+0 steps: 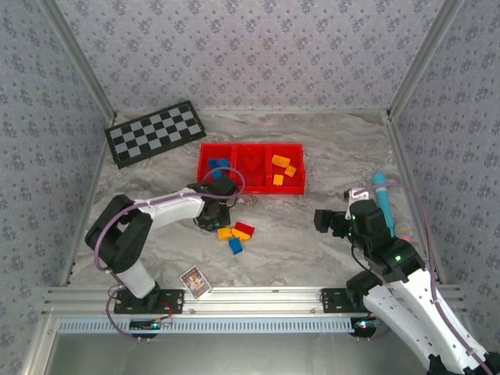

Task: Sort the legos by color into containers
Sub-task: Pick up the lego from the center of the table, then place the lego in the container.

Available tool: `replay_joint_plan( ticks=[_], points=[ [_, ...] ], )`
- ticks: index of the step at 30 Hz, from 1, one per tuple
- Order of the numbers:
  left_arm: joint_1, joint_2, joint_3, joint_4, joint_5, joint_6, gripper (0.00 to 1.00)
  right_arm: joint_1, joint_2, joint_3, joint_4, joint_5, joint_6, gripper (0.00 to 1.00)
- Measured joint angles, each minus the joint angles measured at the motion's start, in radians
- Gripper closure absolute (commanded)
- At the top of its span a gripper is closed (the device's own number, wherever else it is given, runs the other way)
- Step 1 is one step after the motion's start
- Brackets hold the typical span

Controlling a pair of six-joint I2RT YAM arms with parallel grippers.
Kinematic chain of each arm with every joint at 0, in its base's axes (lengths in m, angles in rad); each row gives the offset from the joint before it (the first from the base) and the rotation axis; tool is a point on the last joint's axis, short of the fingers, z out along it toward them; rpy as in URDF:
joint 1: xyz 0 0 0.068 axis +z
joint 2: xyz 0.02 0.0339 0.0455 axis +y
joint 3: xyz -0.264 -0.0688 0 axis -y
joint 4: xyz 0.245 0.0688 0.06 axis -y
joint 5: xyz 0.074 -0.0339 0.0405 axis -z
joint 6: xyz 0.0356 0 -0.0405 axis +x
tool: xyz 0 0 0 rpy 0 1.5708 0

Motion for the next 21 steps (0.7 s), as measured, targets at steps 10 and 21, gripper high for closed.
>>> replay_joint_plan(
  ticks=[10,21],
  points=[
    [0.08,-0.116,0.044,-0.034,-0.058,0.059,0.61,0.0,0.0,-0.002,0.0,0.0,0.0,0.0],
    [0.248,0.017,0.37,-0.008,-0.045,0.255,0.63,0.0,0.0,-0.002,0.0,0.0,0.0,0.0]
  ],
)
